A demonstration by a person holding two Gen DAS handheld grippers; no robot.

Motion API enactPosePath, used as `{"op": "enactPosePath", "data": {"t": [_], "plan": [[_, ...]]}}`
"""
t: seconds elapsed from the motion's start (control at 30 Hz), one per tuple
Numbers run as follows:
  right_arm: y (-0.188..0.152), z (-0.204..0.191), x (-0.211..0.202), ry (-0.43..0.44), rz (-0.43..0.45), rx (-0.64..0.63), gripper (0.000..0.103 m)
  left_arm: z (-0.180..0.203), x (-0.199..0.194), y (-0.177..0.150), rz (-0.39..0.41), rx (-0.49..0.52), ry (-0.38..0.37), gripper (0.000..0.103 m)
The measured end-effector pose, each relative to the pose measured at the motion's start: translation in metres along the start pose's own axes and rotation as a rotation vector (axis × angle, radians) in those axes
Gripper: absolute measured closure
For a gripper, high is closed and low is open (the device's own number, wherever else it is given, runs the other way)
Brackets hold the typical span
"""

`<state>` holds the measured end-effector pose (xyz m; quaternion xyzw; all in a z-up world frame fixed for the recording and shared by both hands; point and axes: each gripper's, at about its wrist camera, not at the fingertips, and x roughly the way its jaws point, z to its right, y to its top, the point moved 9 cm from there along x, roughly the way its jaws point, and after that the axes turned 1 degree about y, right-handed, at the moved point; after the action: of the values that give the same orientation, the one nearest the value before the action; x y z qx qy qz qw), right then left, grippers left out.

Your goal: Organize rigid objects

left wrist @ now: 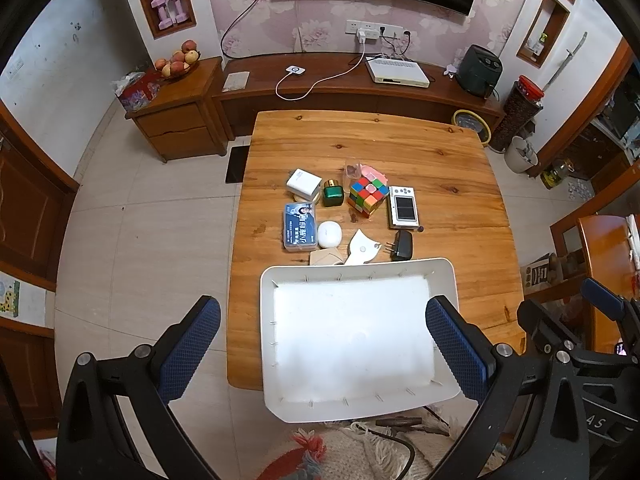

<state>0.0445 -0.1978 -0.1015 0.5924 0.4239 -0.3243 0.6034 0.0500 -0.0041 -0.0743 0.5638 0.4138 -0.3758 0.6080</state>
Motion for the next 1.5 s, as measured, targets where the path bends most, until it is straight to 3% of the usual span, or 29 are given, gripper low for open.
{"op": "enactPosePath", "data": {"t": [0.27, 0.73, 0.8, 0.9, 1.5], "plan": [[0.003, -0.003, 0.003, -0.012, -0.005, -0.016, 0.0, 0.0, 0.001, 0.004, 0.0, -0.003, -0.014, 0.001], [0.015, -0.005, 0.027, 0.004, -0.033, 0.003, 0.001, -0.019, 0.021, 0.044, 0.005, -0.018, -0.008, 0.001], [0.018, -0.006, 0.035, 0.013, -0.04, 0.001, 0.012, -0.027, 0.031, 0.051, 0.004, -0.034, 0.0, 0.001], [0.019, -0.011, 0.051, 0.016, -0.069, -0.017, 0.018, -0.036, 0.042, 0.056, -0.005, -0.06, 0.006, 0.001], [0.027, -0.015, 0.12, -0.028, -0.151, -0.048, 0.02, -0.063, 0.12, 0.056, -0.14, -0.093, 0.048, 0.001]]}}
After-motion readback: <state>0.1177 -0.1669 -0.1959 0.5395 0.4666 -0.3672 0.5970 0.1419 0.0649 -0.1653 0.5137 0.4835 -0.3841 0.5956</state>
